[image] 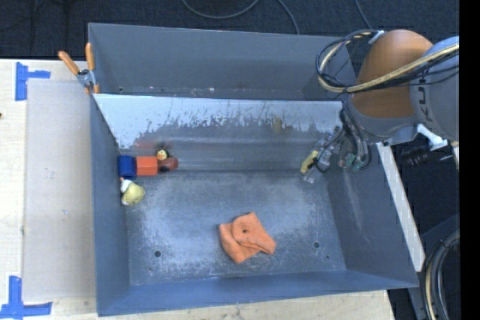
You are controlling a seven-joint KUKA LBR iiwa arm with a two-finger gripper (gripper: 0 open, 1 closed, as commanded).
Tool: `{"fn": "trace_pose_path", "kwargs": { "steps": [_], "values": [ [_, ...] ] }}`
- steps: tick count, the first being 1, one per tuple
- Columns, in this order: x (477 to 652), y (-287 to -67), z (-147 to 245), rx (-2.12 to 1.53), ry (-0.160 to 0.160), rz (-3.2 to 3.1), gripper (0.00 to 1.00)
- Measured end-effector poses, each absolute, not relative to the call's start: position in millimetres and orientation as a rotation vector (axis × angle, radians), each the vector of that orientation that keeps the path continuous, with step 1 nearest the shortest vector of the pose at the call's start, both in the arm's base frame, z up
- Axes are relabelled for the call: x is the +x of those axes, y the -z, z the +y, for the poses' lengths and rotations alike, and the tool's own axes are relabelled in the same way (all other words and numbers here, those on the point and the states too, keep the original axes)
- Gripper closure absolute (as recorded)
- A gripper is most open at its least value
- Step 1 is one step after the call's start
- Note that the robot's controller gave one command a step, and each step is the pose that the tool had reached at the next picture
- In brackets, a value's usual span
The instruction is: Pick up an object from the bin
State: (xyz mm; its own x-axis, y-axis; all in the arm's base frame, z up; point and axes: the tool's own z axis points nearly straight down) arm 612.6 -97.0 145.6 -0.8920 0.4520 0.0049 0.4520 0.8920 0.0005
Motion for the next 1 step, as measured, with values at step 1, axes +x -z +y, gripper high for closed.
{"fn": "trace_pose_path", "kwargs": {
  "steps": [1],
  "values": [
    [613.2,-160.9,-97.1,-0.728,0.003,-3.053,1.0]
  ]
}}
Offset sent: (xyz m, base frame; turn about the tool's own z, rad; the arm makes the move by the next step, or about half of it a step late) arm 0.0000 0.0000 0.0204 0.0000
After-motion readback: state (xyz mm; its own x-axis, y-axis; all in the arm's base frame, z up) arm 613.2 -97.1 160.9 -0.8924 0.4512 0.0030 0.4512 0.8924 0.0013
